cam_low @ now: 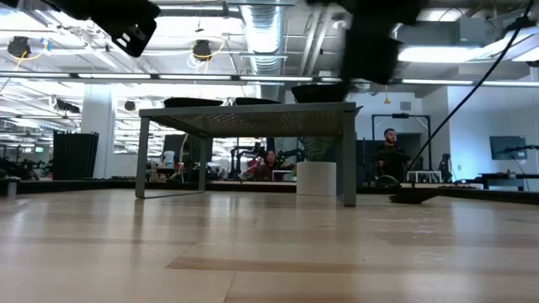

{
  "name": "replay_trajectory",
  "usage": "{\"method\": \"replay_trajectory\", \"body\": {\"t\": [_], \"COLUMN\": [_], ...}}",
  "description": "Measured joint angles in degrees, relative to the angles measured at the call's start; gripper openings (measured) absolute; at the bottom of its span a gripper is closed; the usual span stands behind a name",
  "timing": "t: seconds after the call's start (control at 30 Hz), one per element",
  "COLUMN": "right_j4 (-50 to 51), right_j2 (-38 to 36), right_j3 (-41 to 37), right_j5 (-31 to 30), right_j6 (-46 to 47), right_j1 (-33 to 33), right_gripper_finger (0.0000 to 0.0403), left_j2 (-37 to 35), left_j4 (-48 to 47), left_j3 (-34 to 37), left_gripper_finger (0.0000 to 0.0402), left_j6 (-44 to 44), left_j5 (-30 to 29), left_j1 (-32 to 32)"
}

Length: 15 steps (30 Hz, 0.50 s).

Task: Pick & Place Mini shaped plates
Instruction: Stack the drop shaped plate on top of the drop shaped plates on the shelf

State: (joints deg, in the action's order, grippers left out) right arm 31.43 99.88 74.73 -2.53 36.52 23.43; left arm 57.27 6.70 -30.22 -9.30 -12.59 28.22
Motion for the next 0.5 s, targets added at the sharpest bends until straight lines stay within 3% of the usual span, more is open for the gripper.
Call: {"method": "replay_trajectory", "body": {"t": [0.2,0.4,0.5], "right_j4": [21.62,42.31,46.02], "right_j2": [-0.83,0.05,0.59], "right_j3": [-0.03,-0.1,-1.16], "right_j5": [-0.54,-14.41,-15.77], "right_j6": [18.62,31.04,32.37], "right_j1": [2.8,3.35,2.15], "right_gripper_finger": [0.0101,0.0101,0.0101], "left_j2": [0.57,0.55,0.55], "left_j4": [0.56,1.3,1.51], "left_j3": [-0.01,0.02,0.02], "left_gripper_finger": [0.0081,0.0081,0.0081], "left_j6": [0.0,0.0,0.0], "left_j5": [-0.75,-0.95,-0.98], "left_j1": [-0.84,-0.82,-0.84]}}
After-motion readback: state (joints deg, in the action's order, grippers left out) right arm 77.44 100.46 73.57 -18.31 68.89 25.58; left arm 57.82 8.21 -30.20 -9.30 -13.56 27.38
